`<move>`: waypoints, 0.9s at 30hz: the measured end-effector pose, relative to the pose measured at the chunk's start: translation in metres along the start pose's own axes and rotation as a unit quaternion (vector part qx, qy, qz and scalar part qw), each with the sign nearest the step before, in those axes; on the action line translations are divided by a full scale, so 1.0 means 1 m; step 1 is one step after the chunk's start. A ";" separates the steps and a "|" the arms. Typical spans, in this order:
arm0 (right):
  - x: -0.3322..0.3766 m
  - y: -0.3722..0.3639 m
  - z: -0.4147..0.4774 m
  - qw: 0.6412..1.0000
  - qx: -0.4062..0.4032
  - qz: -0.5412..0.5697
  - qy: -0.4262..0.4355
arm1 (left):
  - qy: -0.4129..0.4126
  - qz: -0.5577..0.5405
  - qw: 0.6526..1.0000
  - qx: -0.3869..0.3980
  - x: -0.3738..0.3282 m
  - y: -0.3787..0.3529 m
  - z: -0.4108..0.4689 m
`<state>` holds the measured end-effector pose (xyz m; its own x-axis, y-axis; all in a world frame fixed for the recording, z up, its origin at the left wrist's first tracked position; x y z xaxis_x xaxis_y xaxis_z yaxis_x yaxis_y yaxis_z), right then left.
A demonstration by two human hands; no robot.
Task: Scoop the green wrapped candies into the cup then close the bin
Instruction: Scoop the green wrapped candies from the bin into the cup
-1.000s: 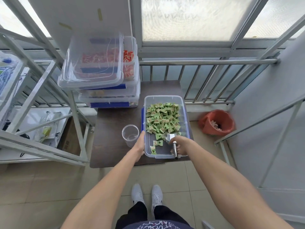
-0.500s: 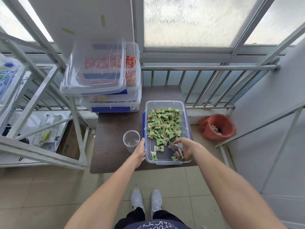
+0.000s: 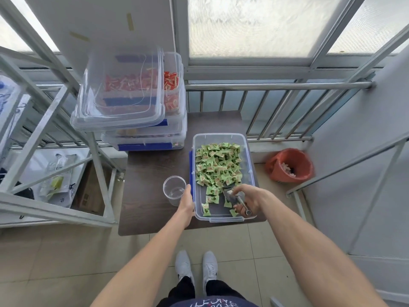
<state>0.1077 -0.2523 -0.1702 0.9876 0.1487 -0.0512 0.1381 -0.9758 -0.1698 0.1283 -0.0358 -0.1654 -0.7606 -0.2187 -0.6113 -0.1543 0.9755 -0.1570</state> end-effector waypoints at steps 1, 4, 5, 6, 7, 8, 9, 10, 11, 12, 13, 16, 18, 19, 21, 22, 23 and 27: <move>0.000 0.001 0.002 1.000 -0.007 0.001 0.002 | 0.002 0.002 1.000 0.000 0.001 0.001 -0.001; 0.005 0.000 0.006 1.000 -0.016 -0.001 0.026 | -0.009 0.006 1.000 -0.007 0.008 0.004 0.006; 0.009 0.000 0.008 0.999 -0.020 -0.003 0.035 | -0.015 0.005 1.000 -0.010 0.011 0.004 0.008; 0.014 0.000 0.010 0.999 -0.027 -0.006 0.043 | -0.022 0.004 1.000 -0.017 0.012 0.005 0.007; 0.020 0.000 0.012 0.998 -0.033 -0.009 0.052 | -0.026 -0.001 0.999 -0.022 0.013 0.005 0.004; 0.027 0.000 0.014 0.997 -0.040 -0.012 0.061 | -0.028 -0.003 0.999 -0.023 0.014 0.005 0.004; 0.035 0.001 0.017 0.997 -0.046 -0.010 0.069 | -0.029 -0.006 0.999 -0.025 0.015 0.006 0.003; 0.044 0.002 0.020 0.996 -0.051 -0.007 0.077 | -0.030 -0.007 0.999 -0.027 0.015 0.006 0.003; 0.054 0.002 0.022 0.994 -0.059 -0.002 0.087 | -0.030 -0.009 0.999 -0.027 0.016 0.007 0.003; 0.065 0.004 0.025 0.993 -0.070 0.007 0.096 | -0.031 -0.011 0.999 -0.028 0.015 0.008 0.003; 0.075 0.005 0.027 0.991 -0.083 0.017 0.104 | -0.032 -0.016 0.999 -0.031 0.016 0.009 0.003; 0.095 0.006 0.033 0.986 -0.105 0.032 0.126 | -0.034 -0.034 0.998 -0.035 0.021 0.011 0.005; 0.100 0.002 0.040 0.985 -0.109 0.035 0.131 | -0.032 -0.050 0.997 -0.041 0.025 0.011 0.008; 0.100 -0.001 0.045 0.985 -0.108 0.034 0.132 | -0.031 -0.059 0.997 -0.042 0.025 0.010 0.009; 0.100 -0.010 0.049 0.984 -0.104 0.035 0.142 | -0.031 -0.070 0.996 -0.042 0.025 0.008 0.009; 0.098 -0.014 0.050 0.983 -0.101 0.041 0.147 | -0.031 -0.077 0.996 -0.044 0.024 0.007 0.009; 0.096 -0.017 0.049 0.983 -0.096 0.042 0.149 | -0.031 -0.086 0.995 -0.047 0.024 0.007 0.009; 0.075 -0.007 0.034 0.990 -0.081 -0.017 0.118 | -0.025 -0.106 0.993 -0.044 0.020 0.008 0.010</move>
<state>0.1783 -0.2284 -0.2065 0.9698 0.1581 0.1856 0.1622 -0.9867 -0.0067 0.1183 -0.0325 -0.1864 -0.6728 -0.4190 -0.6097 -0.3645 0.9050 -0.2196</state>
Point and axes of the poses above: each hand's wrist, its own z-axis towards the middle knuckle, its own y-axis out of the back of the hand, x = y × z, the point moved 8 cm from there along z, towards the middle knuckle, and after that the axes turned 6 degrees about -y, right-handed, at the moved point
